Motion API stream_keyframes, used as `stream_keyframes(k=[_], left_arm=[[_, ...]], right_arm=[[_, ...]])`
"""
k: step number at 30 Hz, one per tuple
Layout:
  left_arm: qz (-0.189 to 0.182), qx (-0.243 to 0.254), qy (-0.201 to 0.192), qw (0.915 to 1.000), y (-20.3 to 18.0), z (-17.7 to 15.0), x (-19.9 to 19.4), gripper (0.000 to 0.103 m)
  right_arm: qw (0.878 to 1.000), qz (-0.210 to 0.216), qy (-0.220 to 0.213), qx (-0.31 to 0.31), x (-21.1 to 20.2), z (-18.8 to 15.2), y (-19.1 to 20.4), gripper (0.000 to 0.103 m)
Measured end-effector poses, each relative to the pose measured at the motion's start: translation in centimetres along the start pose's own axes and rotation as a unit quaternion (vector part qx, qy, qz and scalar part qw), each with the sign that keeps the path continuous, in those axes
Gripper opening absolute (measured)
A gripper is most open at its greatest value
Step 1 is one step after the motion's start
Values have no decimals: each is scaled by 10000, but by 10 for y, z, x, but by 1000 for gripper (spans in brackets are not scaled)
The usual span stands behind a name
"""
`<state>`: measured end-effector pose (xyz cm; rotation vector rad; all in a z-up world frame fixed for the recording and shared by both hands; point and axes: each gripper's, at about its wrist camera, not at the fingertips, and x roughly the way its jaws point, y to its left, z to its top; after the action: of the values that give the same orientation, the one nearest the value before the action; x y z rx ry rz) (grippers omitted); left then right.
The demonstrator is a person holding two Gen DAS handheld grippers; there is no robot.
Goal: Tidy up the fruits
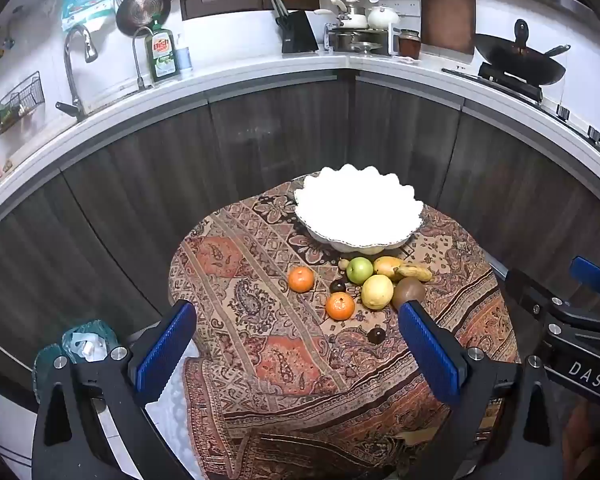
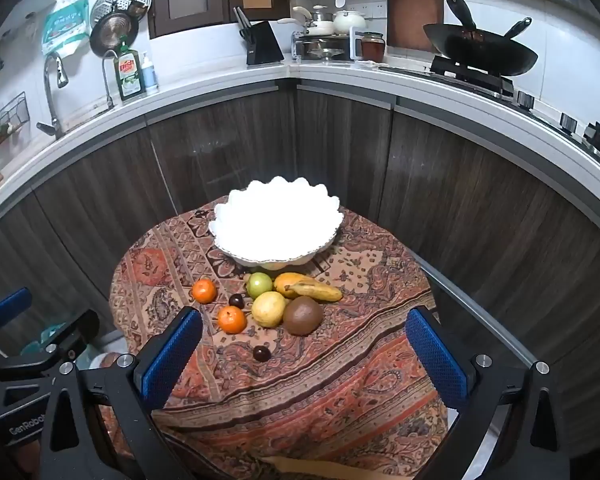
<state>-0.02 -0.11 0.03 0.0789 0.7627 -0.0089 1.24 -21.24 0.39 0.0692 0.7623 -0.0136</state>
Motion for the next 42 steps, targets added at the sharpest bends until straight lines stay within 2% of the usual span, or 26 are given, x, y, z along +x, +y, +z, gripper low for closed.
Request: stream_keyframes(k=[42], left_arm=[[-56, -76, 17, 10000, 0, -2, 0, 103]], right_arm=[[10000, -25, 33, -26, -1, -2, -2, 103]])
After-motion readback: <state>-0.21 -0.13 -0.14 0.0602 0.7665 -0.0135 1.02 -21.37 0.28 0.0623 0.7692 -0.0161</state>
